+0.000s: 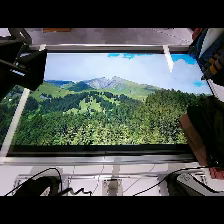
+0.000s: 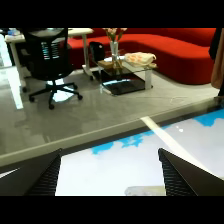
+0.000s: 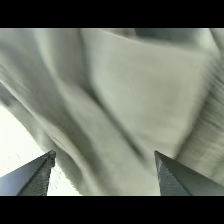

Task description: Fold the clothes and pants, and hang the long-sleeved shirts on hangers.

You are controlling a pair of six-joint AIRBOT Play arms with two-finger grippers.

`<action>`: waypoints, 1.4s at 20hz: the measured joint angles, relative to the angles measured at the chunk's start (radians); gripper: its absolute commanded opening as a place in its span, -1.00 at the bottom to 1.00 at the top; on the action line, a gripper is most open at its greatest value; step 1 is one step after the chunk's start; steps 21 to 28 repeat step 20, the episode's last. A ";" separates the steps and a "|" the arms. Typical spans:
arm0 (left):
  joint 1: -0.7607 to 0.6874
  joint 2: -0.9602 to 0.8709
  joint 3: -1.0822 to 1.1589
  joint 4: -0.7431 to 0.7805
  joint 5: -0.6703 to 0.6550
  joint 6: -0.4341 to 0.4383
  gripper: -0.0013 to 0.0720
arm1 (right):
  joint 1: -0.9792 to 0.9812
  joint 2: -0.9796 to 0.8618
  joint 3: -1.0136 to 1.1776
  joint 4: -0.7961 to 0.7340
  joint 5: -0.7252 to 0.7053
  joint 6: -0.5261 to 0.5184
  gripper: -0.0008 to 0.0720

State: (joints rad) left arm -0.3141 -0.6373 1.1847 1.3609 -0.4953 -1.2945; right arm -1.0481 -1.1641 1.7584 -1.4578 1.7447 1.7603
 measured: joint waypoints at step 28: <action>0.000 0.000 0.000 0.000 0.000 0.000 0.93 | 0.891 0.057 0.219 0.090 -0.079 -0.143 -0.92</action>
